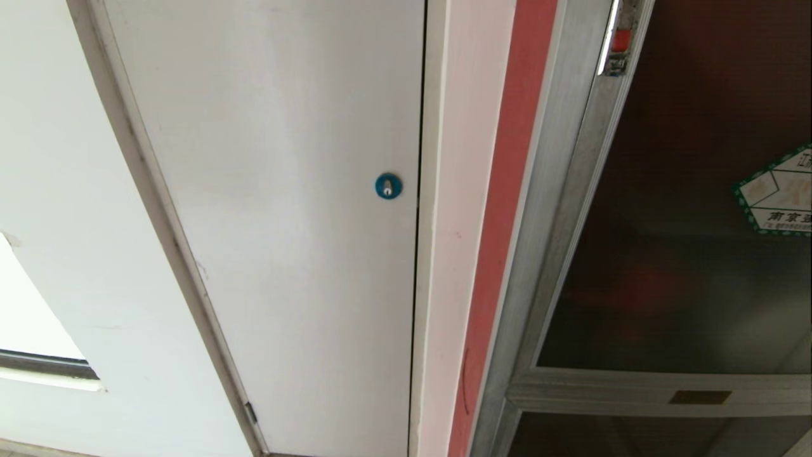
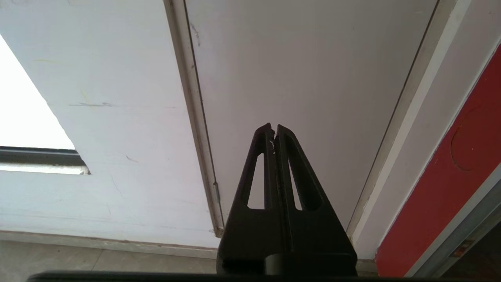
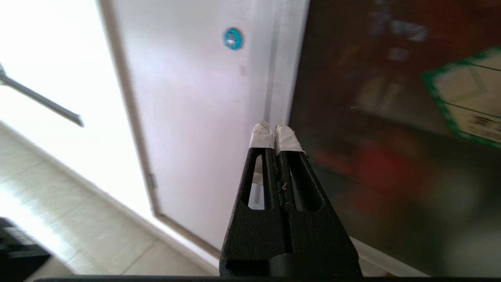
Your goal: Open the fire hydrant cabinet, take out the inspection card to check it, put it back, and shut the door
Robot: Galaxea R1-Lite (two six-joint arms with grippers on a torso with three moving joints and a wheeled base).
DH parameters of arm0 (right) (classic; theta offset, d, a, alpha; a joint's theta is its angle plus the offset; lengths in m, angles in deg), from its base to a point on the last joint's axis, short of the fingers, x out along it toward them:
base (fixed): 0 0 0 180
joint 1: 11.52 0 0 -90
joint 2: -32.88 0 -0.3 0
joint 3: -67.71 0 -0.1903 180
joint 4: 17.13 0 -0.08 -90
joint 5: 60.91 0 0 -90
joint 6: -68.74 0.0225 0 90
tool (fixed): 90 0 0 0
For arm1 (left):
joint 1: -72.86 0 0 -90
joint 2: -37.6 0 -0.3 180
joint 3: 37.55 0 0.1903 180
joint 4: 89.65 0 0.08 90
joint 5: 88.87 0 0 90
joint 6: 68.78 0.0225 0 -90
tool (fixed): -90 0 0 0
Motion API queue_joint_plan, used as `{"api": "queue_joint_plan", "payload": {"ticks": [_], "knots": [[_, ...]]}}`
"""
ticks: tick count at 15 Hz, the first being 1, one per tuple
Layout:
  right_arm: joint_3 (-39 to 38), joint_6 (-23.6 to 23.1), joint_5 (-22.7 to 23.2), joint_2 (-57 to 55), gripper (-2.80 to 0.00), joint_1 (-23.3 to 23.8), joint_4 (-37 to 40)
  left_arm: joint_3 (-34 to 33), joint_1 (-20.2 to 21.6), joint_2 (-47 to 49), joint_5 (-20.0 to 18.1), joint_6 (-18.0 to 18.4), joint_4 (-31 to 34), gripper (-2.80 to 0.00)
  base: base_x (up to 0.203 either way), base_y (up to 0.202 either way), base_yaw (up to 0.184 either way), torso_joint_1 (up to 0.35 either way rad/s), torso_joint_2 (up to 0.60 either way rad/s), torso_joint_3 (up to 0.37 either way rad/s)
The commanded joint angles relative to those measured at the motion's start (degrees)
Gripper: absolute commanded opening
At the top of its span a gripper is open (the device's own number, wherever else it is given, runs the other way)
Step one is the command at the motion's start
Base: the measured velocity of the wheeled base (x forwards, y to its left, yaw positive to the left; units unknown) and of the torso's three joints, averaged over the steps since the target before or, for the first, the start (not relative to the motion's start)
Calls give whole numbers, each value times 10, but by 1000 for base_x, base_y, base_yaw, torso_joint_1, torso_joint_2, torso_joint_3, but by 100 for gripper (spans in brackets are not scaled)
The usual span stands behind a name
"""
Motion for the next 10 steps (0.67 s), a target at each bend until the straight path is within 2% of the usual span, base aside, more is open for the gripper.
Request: {"api": "queue_joint_plan", "payload": {"ticks": [1, 4, 10], "knots": [[24, 14, 35, -33, -280, 0, 1, -4, 0, 0, 0, 0, -1, -280, 0, 0, 0, 0, 0, 0], [57, 37, 77, -61, -280, 0, 2, -4, 0, 0, 0, 0, -1, -280, 0, 0, 0, 0, 0, 0], [96, 42, 112, -90, -280, -1, 2, -4, 0, 0, 0, 0, 0, -280, 0, 0, 0, 0, 0, 0]]}}
